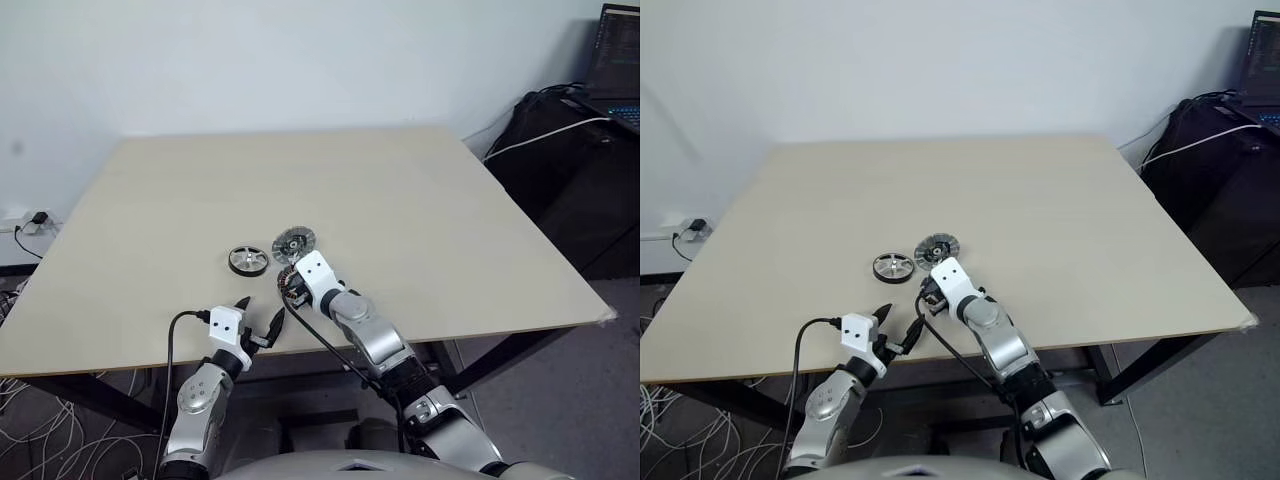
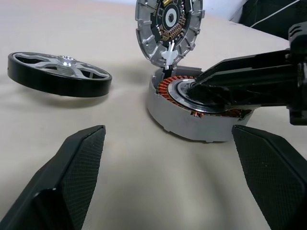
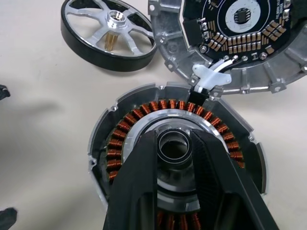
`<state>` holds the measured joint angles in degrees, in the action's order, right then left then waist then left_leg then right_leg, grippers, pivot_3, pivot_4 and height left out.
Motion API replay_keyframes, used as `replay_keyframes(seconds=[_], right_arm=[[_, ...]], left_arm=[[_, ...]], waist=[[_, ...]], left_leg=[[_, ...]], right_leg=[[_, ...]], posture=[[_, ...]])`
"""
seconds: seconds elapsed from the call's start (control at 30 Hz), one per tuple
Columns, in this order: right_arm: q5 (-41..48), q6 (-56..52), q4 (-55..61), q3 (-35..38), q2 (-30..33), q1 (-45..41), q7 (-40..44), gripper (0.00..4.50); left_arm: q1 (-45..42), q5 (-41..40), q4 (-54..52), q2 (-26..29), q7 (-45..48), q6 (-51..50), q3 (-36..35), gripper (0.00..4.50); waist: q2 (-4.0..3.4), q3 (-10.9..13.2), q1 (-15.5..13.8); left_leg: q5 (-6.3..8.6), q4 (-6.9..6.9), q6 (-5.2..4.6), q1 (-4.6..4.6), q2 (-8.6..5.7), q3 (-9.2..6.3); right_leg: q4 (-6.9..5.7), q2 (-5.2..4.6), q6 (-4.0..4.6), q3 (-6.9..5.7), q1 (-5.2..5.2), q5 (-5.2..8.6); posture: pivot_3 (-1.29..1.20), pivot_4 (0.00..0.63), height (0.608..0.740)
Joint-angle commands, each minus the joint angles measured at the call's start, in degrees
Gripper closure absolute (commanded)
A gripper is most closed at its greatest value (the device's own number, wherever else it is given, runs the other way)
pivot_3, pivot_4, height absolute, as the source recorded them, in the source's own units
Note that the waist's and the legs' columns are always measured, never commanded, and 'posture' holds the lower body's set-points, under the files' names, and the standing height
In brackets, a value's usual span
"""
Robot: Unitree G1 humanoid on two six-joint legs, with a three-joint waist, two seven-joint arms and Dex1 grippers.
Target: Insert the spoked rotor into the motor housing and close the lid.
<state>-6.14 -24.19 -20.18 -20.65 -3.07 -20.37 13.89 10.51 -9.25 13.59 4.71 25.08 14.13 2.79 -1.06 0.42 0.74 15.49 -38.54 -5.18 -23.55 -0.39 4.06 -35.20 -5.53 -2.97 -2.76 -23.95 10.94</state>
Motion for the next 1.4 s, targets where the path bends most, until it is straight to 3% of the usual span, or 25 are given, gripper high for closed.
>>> replay_keyframes(seconds=[0.03, 0.13, 0.4, 0.53, 0.63, 0.9, 1.4], right_arm=[[0.4, 1.2, 0.1, 1.2, -0.6, -1.6, 0.2, 3.82], [0.5, 1.2, 0.0, 1.4, -0.6, -1.5, 0.3, 3.82], [2.4, -0.3, 4.6, 1.9, -1.0, 0.0, 2.9, 1.23], [4.9, -1.9, 11.1, 1.9, -0.7, 1.5, 6.5, 1.23], [5.4, -3.8, 13.2, 2.4, -1.1, 1.4, 5.8, 1.87], [3.7, -5.5, 10.6, 2.1, -1.5, 0.0, 2.1, 4.48], [3.3, -5.2, 4.1, 2.0, -2.0, -2.0, 1.7, 4.48]], left_arm=[[-0.8, -0.7, -1.1, 0.0, 0.1, 0.3, -0.3, 0.0], [-0.9, -0.8, -1.1, 0.0, 0.1, 0.2, -0.4, 0.0], [-0.8, -0.9, -1.0, 0.0, 0.2, 0.2, -0.2, 0.0], [-0.8, -1.0, -1.0, 0.0, 0.2, 0.1, -0.2, 0.0], [-0.8, -1.1, -0.8, -0.1, 0.5, 0.0, 0.0, 0.0], [-0.6, -1.0, -0.7, -0.5, 0.5, 0.1, 0.3, 0.0], [-0.8, -1.2, -0.5, -0.5, 0.5, 0.1, 0.0, 0.0]], waist=[[0.0, 0.0, 0.0], [0.0, 0.0, 0.0], [0.0, 0.0, 0.1], [0.0, 0.0, 0.0], [0.01, 0.0, 0.0], [0.02, 0.0, 0.0], [0.03, 0.0, 0.0]], left_leg=[[0.0, 0.0, 0.0, 0.0, 0.0, 0.0], [0.0, 0.0, 0.0, 0.0, 0.0, 0.0], [0.0, 0.01, 0.0, -0.01, 0.0, 0.0], [0.0, 0.07, 0.0, -0.04, 0.0, 0.0], [0.0, 0.07, 0.0, -0.05, 0.0, 0.0], [0.0, 0.11, 0.02, -0.07, -0.01, 0.01], [-0.07, 0.28, 0.12, -0.11, -0.03, 0.04]], right_leg=[[0.0, 0.0, 0.0, 0.0, 0.0, 0.0], [0.0, 0.0, 0.0, 0.01, 0.0, 0.0], [0.0, -0.01, 0.0, 0.01, -0.03, 0.0], [0.01, -0.02, 0.01, 0.02, -0.09, 0.0], [0.01, -0.04, 0.01, 0.02, -0.1, 0.0], [0.01, -0.06, 0.01, 0.04, -0.15, 0.0], [0.01, 0.03, 0.06, 0.04, -0.27, 0.03]], posture=[[0.0, 0.0, 0.74], [0.0, 0.0, 0.74], [0.0, 0.0, 0.74], [0.0, 0.0, 0.74], [0.0, 0.0, 0.74], [0.0, 0.0, 0.74], [0.0, 0.0, 0.74]])
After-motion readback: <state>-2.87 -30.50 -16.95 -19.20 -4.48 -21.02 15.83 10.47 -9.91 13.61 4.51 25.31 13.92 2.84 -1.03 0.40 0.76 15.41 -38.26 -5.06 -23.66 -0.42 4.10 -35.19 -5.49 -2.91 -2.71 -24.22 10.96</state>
